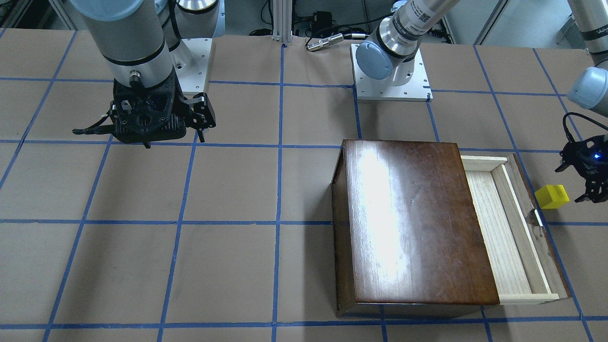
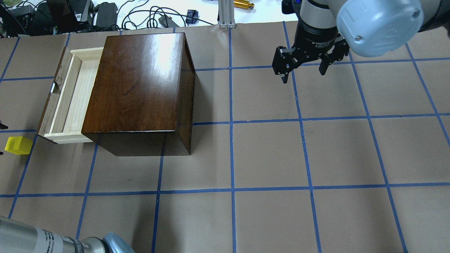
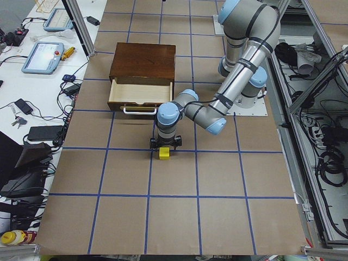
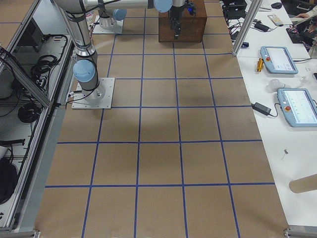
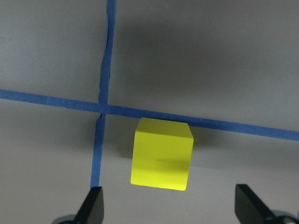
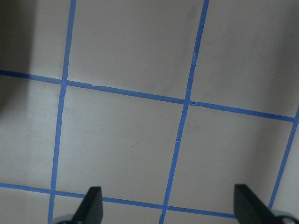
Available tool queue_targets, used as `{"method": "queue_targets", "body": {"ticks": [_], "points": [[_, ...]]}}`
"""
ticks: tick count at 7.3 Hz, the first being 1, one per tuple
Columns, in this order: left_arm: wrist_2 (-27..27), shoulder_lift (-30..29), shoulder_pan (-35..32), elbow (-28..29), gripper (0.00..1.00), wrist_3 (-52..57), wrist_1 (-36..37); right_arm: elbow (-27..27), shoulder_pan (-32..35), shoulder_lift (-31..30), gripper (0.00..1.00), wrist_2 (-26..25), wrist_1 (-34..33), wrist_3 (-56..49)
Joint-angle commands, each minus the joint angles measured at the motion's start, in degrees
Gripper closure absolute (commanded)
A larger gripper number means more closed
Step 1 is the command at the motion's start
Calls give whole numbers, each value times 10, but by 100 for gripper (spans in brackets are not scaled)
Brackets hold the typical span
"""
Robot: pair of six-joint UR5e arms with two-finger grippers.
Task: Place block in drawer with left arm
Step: 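Lower the left gripper over the yellow cube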
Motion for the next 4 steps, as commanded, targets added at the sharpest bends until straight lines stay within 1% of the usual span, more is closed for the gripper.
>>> {"method": "queue_targets", "body": {"ticks": [1,4], "points": [[-1,-22,0,2,0,1,1,0,0,0,0,0,0,0],[-2,-34,0,1,0,1,8,0,0,0,0,0,0,0]]}}
